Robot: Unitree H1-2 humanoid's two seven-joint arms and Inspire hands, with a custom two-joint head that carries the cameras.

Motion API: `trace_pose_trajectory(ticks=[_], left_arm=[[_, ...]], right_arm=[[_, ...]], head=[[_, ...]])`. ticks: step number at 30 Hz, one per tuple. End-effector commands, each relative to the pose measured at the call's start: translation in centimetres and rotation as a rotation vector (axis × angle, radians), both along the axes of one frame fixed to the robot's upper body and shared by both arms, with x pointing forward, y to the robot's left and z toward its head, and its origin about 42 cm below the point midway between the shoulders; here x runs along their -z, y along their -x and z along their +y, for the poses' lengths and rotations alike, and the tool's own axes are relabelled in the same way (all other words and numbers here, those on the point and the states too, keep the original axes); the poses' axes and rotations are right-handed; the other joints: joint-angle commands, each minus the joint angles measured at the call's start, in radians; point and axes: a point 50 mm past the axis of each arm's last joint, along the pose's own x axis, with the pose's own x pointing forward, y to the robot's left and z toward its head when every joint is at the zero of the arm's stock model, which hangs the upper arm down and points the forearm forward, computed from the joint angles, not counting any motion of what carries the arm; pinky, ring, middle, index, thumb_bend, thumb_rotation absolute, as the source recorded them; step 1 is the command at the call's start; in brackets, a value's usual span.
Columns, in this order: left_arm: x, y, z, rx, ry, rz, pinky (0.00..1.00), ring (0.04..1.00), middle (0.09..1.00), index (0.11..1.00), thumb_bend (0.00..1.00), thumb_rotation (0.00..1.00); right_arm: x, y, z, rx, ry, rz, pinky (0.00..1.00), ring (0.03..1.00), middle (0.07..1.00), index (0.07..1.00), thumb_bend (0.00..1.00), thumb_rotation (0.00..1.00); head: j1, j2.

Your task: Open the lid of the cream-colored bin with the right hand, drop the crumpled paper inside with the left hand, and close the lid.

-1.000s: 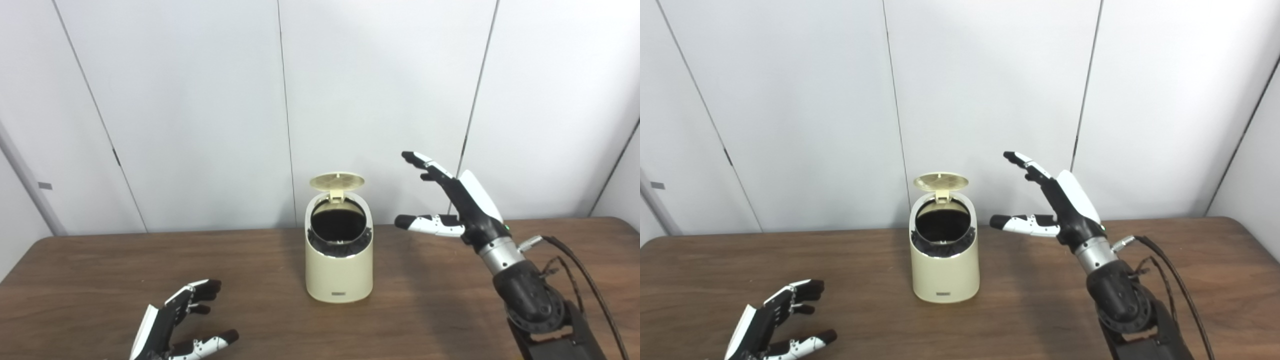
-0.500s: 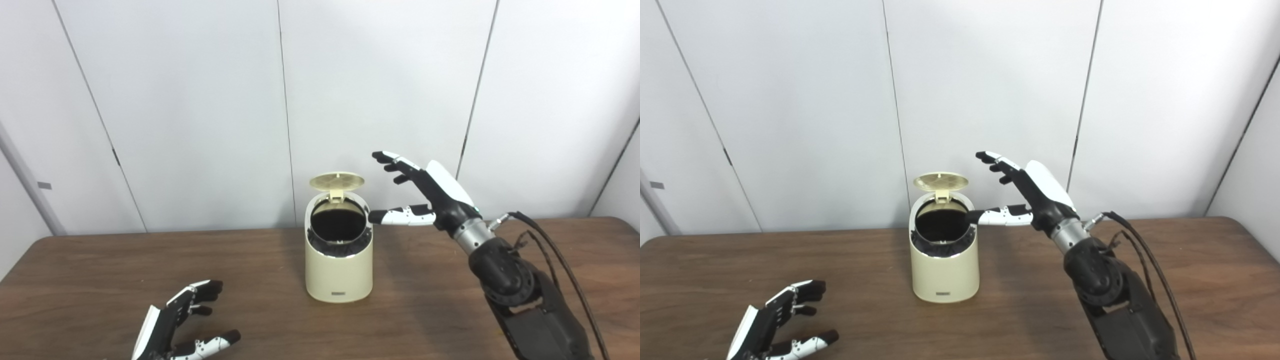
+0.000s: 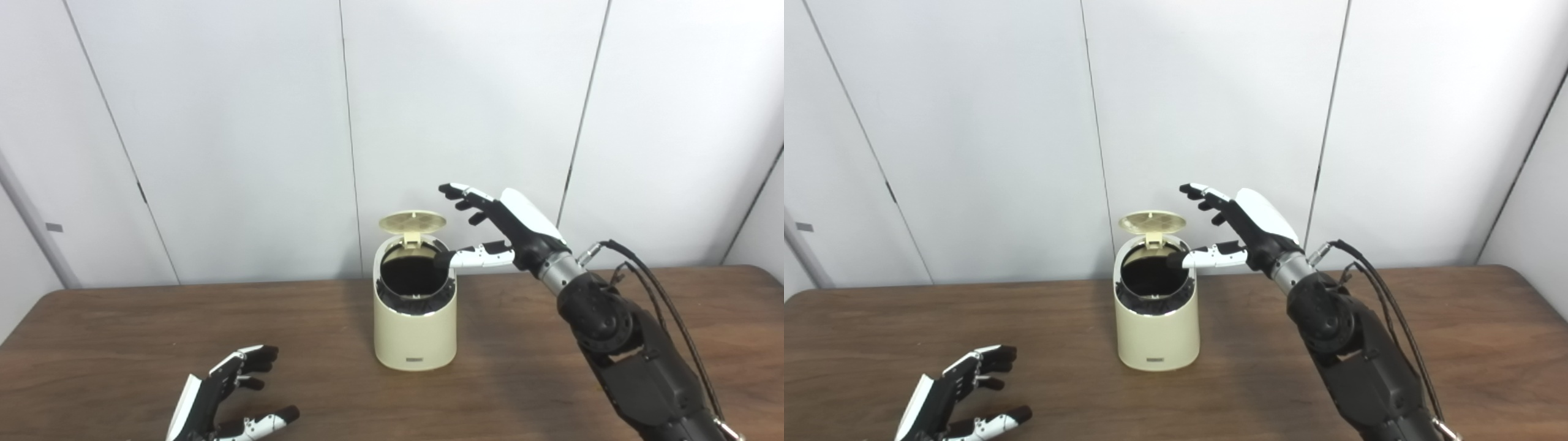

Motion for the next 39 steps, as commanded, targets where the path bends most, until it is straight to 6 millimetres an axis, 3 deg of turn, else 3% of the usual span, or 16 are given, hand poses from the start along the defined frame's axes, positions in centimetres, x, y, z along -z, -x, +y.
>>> trace_pose_trajectory(ticks=[1,11,23,39], left_arm=[[-1.1,-0.3,-0.4,-0.001,0.006,-0.057,0.62,0.730,0.751,0.736,0.93,0.26],[-0.9,-0.5,-0.5,0.005,0.010,-0.057,0.62,0.731,0.750,0.731,0.93,0.26],[-1.0,-0.6,-0.7,0.007,0.008,-0.062,0.64,0.736,0.748,0.727,0.92,0.26],[-1.0,-0.9,-0.6,0.007,-0.001,-0.063,0.62,0.728,0.747,0.726,0.93,0.27]], right_arm=[[-3.1,-0.6,0.8,-0.029,-0.013,-0.071,0.73,0.840,0.877,0.889,1.00,0.69],[-3.5,-0.3,2.6,-0.080,0.011,-0.060,0.78,0.877,0.897,0.895,1.00,0.69],[-1.6,0.5,3.9,-0.100,0.043,-0.033,0.75,0.848,0.880,0.885,1.00,0.71],[-0.1,4.6,3.4,-0.124,0.015,-0.035,0.70,0.823,0.858,0.879,1.00,0.71]], head=[[-0.001,0.001],[0.000,0.000],[0.005,0.004],[-0.002,0.008]])
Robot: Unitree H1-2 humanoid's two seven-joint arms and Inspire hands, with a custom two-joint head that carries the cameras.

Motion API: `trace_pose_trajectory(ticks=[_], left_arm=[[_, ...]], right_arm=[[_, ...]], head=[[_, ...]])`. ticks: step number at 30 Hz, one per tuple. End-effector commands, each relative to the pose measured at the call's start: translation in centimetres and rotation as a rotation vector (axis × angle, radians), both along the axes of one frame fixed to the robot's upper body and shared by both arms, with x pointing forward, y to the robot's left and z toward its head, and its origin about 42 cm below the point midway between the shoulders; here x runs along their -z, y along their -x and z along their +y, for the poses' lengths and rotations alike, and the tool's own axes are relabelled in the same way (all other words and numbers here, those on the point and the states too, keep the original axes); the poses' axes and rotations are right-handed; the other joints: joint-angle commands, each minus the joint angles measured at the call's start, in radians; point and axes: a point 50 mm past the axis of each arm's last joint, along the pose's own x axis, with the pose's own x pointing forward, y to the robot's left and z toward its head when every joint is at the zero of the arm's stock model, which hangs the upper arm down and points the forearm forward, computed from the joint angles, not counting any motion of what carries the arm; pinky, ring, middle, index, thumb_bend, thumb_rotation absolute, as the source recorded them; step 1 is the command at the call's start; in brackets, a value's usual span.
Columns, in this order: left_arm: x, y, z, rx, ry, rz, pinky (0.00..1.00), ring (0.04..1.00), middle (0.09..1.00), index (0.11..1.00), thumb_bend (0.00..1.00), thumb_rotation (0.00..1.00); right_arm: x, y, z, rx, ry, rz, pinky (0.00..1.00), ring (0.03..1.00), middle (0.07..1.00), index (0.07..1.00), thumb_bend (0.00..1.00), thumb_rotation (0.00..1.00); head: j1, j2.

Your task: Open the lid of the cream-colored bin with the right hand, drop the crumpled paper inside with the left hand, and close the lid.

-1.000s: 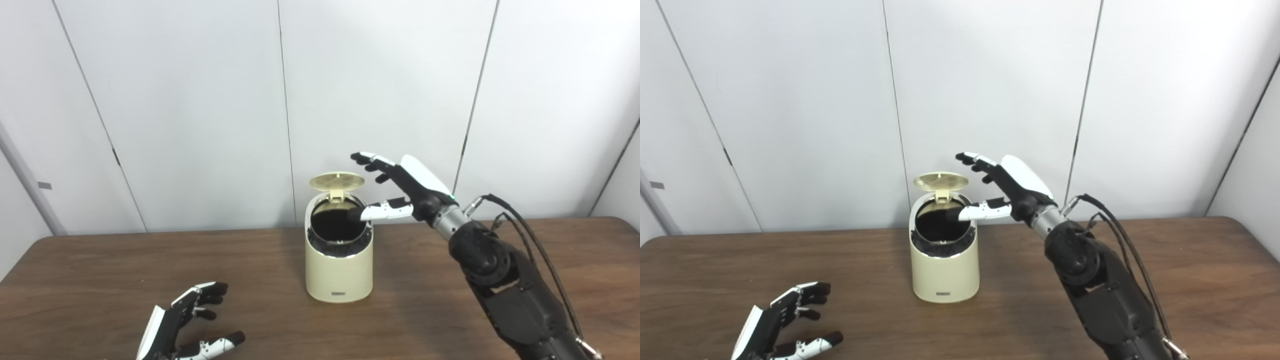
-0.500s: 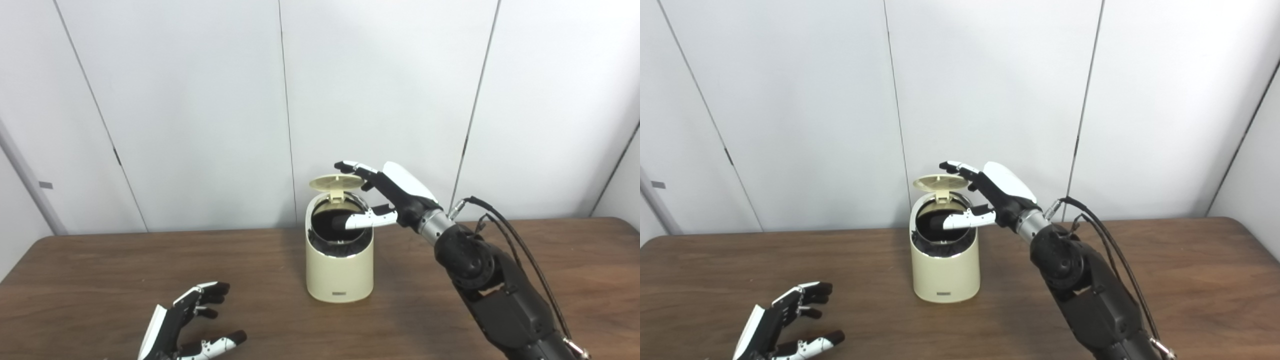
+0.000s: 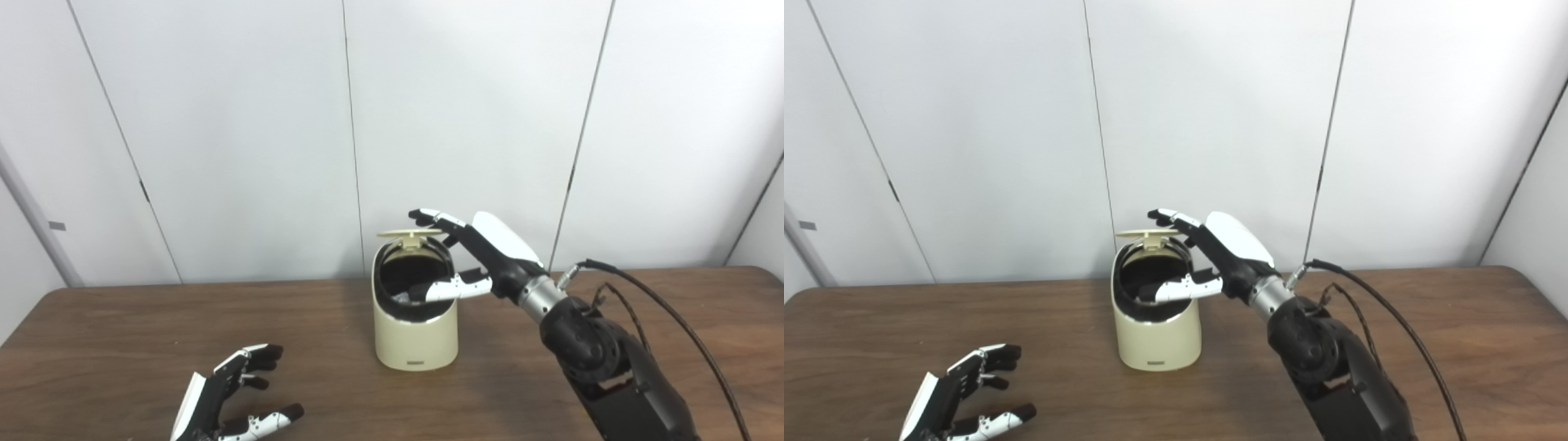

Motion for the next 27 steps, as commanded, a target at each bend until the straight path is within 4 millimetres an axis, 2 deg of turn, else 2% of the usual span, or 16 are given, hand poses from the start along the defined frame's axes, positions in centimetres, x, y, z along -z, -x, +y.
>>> trace_pose_trajectory(ticks=[1,8,13,22,27], left_arm=[[-1.0,-0.7,-0.1,-0.001,-0.006,-0.057,0.62,0.728,0.747,0.725,0.92,0.27],[-1.0,-0.7,0.0,0.001,0.004,-0.055,0.62,0.726,0.746,0.724,0.94,0.28],[-1.1,-0.7,0.1,0.003,0.006,-0.052,0.62,0.730,0.748,0.728,0.93,0.27],[-1.0,-0.5,0.3,0.000,0.010,-0.051,0.64,0.735,0.750,0.731,0.91,0.24],[-1.1,-0.5,0.2,-0.005,-0.006,-0.052,0.64,0.730,0.745,0.728,0.92,0.26]], right_arm=[[-1.2,0.9,0.2,-0.031,-0.018,-0.039,0.71,0.825,0.859,0.881,1.00,0.71],[0.0,3.1,-0.2,-0.033,0.003,-0.032,0.72,0.834,0.864,0.886,0.99,0.69],[0.9,3.8,-0.6,-0.031,-0.005,-0.020,0.69,0.826,0.865,0.874,1.00,0.72],[0.8,3.4,-1.2,0.007,0.006,-0.005,0.69,0.826,0.873,0.887,1.00,0.73],[0.5,3.0,-1.4,0.013,0.011,-0.005,0.70,0.831,0.874,0.889,1.00,0.72]], head=[[-0.001,0.002],[-0.006,0.009],[-0.007,0.009],[-0.006,0.013],[-0.004,0.013]])
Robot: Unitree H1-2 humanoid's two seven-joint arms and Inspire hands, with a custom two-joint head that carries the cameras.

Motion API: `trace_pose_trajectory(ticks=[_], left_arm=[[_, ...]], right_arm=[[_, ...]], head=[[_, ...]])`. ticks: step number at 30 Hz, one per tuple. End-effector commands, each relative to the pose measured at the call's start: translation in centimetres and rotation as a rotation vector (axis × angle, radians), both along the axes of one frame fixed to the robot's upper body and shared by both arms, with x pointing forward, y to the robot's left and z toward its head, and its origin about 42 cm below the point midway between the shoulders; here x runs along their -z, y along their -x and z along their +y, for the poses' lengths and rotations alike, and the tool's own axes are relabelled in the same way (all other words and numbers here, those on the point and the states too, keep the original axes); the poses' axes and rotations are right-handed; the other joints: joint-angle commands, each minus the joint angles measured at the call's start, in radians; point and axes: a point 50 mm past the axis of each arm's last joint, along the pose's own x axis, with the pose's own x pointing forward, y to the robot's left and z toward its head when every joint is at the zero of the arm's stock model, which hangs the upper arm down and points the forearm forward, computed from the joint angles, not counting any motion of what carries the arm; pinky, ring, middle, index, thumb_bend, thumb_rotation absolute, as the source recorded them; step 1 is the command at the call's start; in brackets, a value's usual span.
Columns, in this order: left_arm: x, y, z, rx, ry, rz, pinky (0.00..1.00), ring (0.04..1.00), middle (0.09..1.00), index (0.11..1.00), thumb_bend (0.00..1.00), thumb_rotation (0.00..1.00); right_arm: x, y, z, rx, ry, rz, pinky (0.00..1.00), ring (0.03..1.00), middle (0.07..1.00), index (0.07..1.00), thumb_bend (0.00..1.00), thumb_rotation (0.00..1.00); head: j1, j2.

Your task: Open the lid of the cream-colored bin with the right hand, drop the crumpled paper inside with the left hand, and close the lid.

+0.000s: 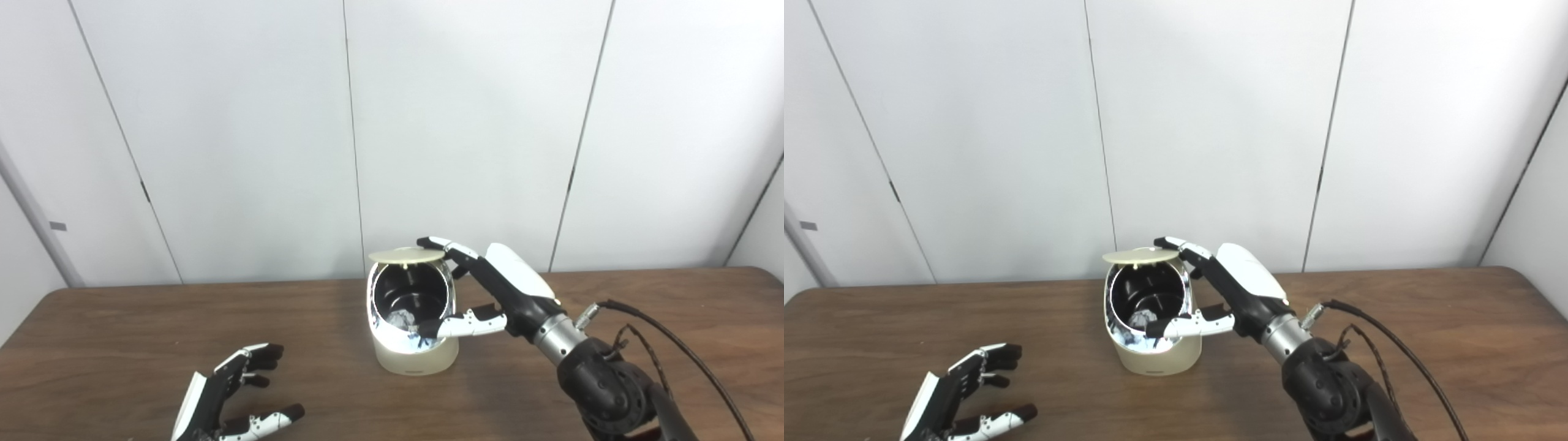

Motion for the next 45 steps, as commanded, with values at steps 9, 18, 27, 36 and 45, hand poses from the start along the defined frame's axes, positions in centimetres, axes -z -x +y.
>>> trace_pose_trajectory(ticks=[9,18,27,36,45], left_arm=[[-1.1,-0.3,0.2,-0.006,-0.005,-0.051,0.62,0.728,0.745,0.727,0.93,0.27],[-1.2,-0.1,0.1,-0.001,-0.004,-0.057,0.62,0.726,0.742,0.722,0.92,0.26],[-1.1,0.0,0.1,-0.002,-0.005,-0.047,0.63,0.732,0.748,0.728,0.92,0.26],[-1.1,0.0,0.1,0.000,-0.011,-0.050,0.63,0.728,0.748,0.727,0.91,0.25],[-1.1,0.0,0.1,-0.003,-0.015,-0.052,0.62,0.729,0.746,0.724,0.92,0.27]], right_arm=[[-1.8,-0.8,0.0,0.004,0.021,-0.036,0.69,0.820,0.861,0.882,1.00,0.70],[-2.2,-2.2,-0.6,0.018,0.020,-0.032,0.72,0.832,0.869,0.885,1.00,0.74],[-2.8,-4.4,-0.8,0.045,0.002,-0.026,0.71,0.832,0.879,0.895,1.00,0.73],[-3.4,-5.8,-0.8,0.061,0.006,-0.042,0.71,0.838,0.880,0.885,1.00,0.73],[-3.6,-6.9,-1.2,0.085,0.003,-0.017,0.72,0.844,0.893,0.897,1.00,0.71]], head=[[0.001,0.003],[0.007,0.005],[0.011,0.008],[0.015,0.007],[0.015,0.004]])
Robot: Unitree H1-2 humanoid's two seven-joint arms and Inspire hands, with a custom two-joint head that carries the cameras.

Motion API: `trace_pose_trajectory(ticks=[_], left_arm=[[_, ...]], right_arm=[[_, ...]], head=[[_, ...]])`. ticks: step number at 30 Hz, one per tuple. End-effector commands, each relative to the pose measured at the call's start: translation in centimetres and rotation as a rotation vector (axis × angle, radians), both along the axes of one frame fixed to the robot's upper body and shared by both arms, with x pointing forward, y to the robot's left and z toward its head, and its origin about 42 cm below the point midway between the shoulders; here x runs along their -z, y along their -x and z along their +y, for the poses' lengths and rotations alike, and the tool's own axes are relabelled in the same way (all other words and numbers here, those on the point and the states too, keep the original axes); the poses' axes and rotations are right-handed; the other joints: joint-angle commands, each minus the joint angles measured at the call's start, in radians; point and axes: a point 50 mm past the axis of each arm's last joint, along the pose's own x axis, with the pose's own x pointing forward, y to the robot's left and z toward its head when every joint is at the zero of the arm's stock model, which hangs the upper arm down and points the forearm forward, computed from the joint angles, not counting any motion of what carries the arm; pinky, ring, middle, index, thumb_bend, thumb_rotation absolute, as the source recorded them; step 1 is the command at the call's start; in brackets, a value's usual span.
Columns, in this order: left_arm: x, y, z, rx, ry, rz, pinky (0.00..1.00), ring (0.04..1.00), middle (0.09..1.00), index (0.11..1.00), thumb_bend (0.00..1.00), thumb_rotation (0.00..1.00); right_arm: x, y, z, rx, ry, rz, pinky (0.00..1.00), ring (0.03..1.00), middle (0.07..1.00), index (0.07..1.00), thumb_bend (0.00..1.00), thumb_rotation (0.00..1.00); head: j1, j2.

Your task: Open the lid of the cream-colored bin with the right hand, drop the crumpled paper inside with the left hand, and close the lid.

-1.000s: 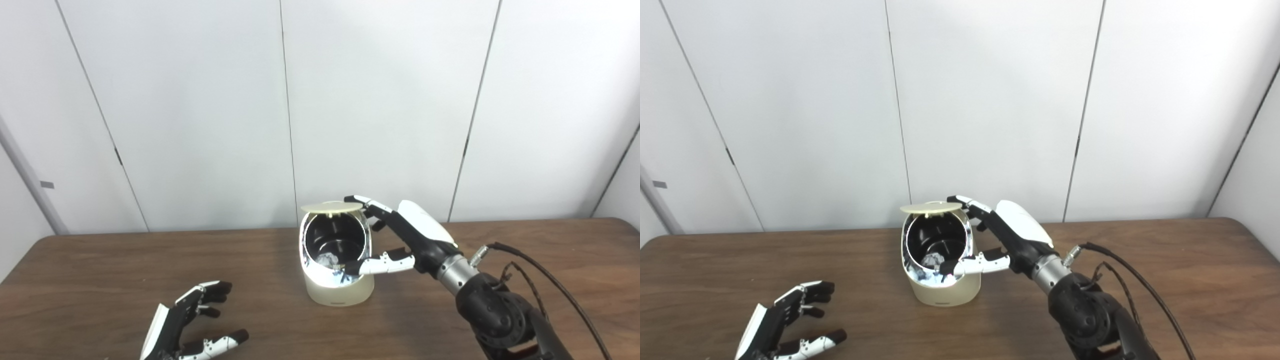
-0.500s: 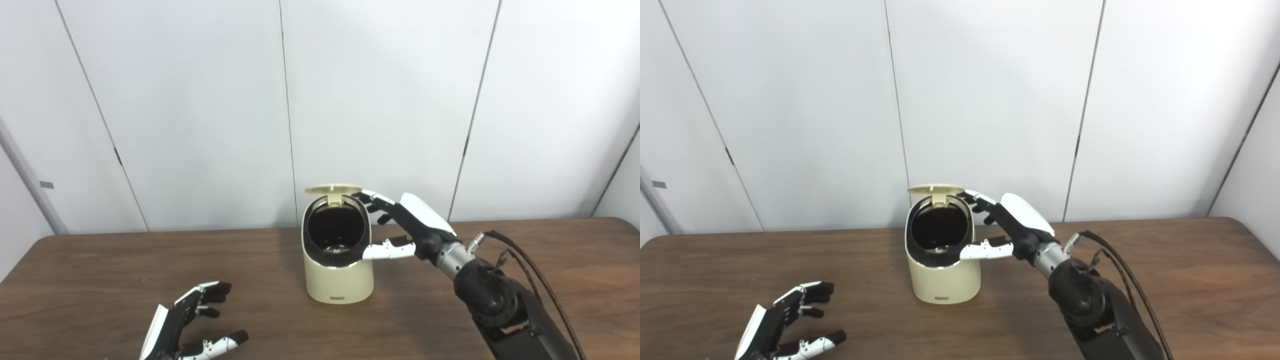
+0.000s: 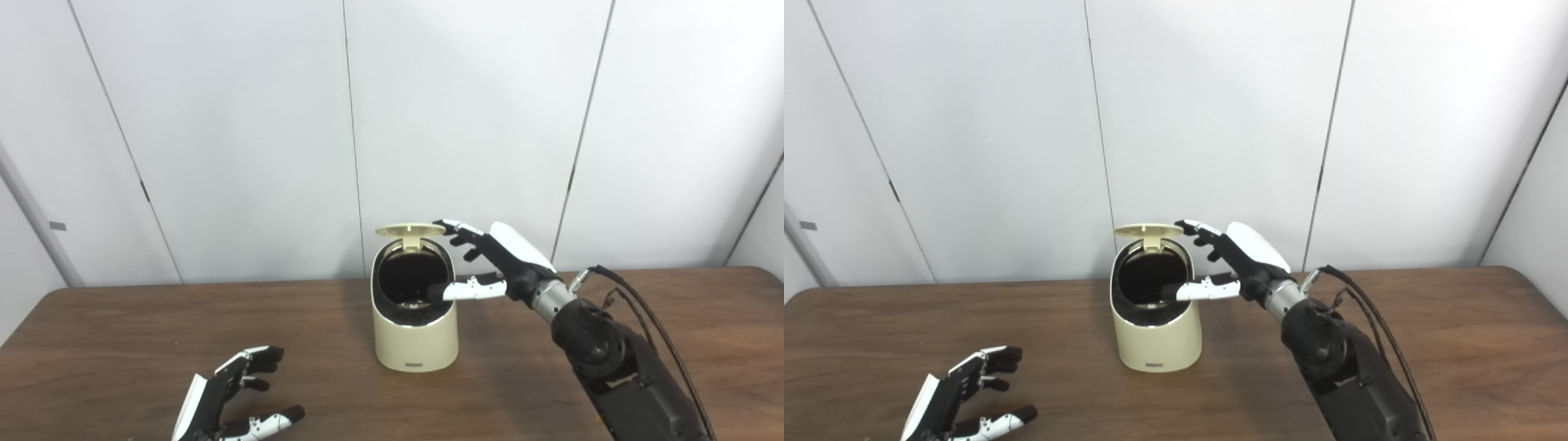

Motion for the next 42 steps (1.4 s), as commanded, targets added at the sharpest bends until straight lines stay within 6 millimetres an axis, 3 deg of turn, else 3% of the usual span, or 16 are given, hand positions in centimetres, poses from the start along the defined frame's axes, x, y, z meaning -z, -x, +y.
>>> trace_pose_trajectory(ticks=[1,9,21,32,42], left_arm=[[-1.2,-0.2,0.1,0.000,-0.016,-0.063,0.62,0.726,0.744,0.724,0.92,0.27],[-1.2,-0.2,0.1,-0.003,-0.012,-0.060,0.62,0.726,0.743,0.723,0.93,0.27],[-1.1,-0.5,0.1,-0.002,-0.027,-0.058,0.62,0.725,0.742,0.722,0.92,0.27],[-1.0,-0.6,0.1,0.002,-0.026,-0.060,0.62,0.725,0.744,0.722,0.93,0.27],[-0.9,-0.9,-0.1,0.005,-0.019,-0.065,0.64,0.730,0.742,0.719,0.92,0.25]], right_arm=[[-3.5,-0.8,0.2,-0.009,-0.020,-0.108,0.71,0.841,0.891,0.897,1.00,0.70],[-3.9,-1.1,-0.3,-0.008,-0.029,-0.135,0.72,0.836,0.881,0.889,1.00,0.69],[-8.0,-1.1,0.2,-0.018,-0.031,-0.219,0.75,0.855,0.887,0.899,1.00,0.69],[-9.9,1.3,1.0,-0.074,-0.084,-0.273,0.75,0.861,0.884,0.899,1.00,0.71],[-9.1,4.1,1.8,-0.153,-0.079,-0.287,0.75,0.852,0.880,0.882,1.00,0.73]], head=[[0.000,0.001],[-0.003,0.001],[-0.004,-0.005],[-0.008,-0.006],[-0.006,-0.008]])
